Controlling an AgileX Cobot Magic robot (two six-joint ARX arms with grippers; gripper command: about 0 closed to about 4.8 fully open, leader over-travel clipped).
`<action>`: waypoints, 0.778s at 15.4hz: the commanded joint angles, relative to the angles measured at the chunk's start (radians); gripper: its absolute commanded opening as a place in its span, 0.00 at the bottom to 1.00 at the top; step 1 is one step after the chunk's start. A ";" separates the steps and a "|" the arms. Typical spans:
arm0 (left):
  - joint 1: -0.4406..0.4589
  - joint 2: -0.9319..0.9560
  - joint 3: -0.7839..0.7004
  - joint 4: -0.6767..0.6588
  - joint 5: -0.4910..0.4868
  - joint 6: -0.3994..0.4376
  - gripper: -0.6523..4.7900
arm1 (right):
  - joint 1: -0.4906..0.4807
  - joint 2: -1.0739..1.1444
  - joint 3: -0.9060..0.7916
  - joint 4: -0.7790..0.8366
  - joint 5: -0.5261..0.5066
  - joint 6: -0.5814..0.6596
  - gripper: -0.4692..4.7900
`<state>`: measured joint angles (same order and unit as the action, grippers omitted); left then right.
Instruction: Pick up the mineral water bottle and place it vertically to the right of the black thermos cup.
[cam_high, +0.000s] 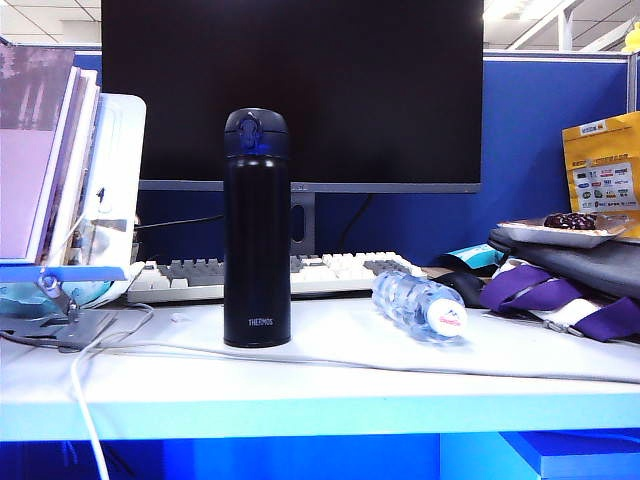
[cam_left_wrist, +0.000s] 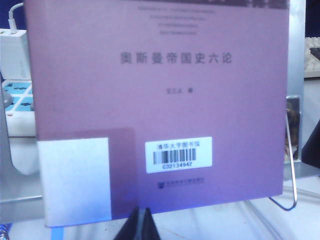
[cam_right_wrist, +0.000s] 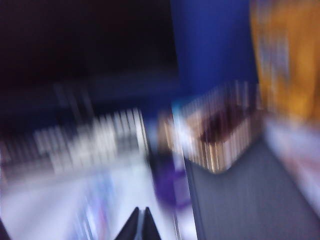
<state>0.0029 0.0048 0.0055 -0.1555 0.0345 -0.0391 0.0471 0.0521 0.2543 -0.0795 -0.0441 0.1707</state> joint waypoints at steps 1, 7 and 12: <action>0.000 -0.003 0.000 -0.011 0.004 0.002 0.11 | 0.000 0.210 0.219 -0.099 -0.004 0.009 0.09; 0.000 -0.003 0.000 -0.011 0.004 0.002 0.11 | 0.000 0.821 0.789 -0.534 -0.477 0.101 0.09; 0.000 -0.003 0.000 -0.011 0.004 0.002 0.11 | 0.042 1.072 0.823 -0.428 -0.867 0.225 0.53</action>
<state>0.0029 0.0048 0.0055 -0.1555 0.0345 -0.0387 0.0746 1.0931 1.0737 -0.5140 -0.9001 0.3916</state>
